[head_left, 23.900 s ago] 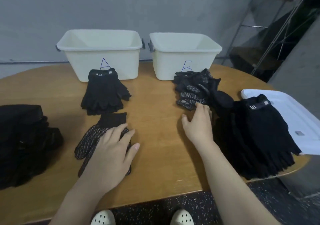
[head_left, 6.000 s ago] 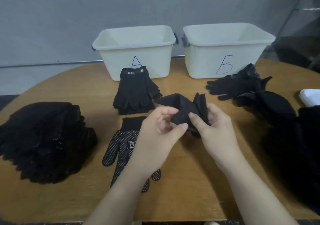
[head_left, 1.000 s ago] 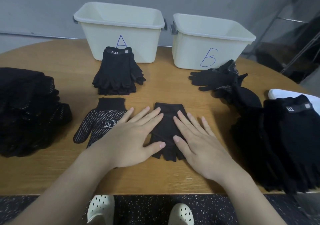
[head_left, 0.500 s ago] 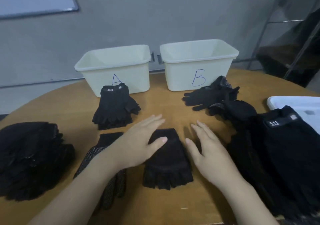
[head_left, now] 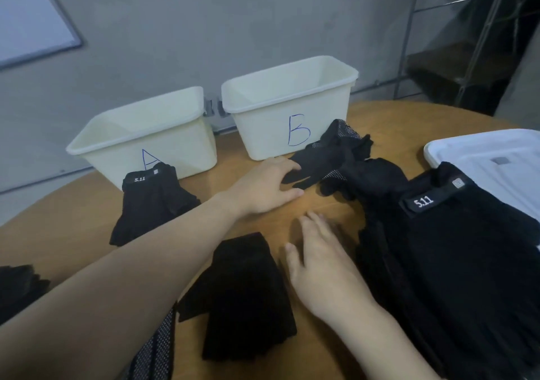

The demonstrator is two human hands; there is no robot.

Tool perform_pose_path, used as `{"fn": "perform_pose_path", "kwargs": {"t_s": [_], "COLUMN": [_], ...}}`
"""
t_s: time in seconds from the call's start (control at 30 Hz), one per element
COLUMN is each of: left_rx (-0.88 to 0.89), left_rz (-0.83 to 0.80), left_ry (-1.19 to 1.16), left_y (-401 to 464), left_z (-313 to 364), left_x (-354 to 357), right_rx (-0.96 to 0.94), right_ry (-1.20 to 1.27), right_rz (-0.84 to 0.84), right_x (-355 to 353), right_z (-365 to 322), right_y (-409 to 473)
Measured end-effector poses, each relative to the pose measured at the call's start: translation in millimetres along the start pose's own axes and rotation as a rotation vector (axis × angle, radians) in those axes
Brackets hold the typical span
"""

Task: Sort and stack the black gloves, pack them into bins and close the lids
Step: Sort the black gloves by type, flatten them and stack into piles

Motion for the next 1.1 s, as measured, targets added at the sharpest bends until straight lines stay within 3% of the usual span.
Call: {"fn": "perform_pose_path", "kwargs": {"t_s": [0.3, 0.53, 0.93, 1.1], "left_rx": [-0.061, -0.142, -0.273, -0.283], "left_rz": [0.082, 0.051, 0.165, 0.188], "left_ry": [-0.187, -0.178, -0.370, -0.434], "left_y": [18, 0, -142, -196], "left_z": [-13, -22, -78, -71], "left_x": [-1, -4, -57, -66], "right_rx": [-0.024, -0.035, 0.041, 0.101], "right_ry": [-0.013, -0.012, -0.003, 0.051], "right_rz": [-0.010, -0.014, 0.050, 0.096], "right_x": [-1, 1, -9, -5], "right_z": [-2, -2, -15, -23], "right_y": [4, 3, -1, 4]}}
Point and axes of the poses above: each hand's wrist, its own y-axis towards the middle knuckle, its own x-axis out of the palm, z = x × y, the point moved 10 cm from there along y, towards the middle knuckle, and after that the axes turned 14 degrees about -x, right-handed, at the moved point
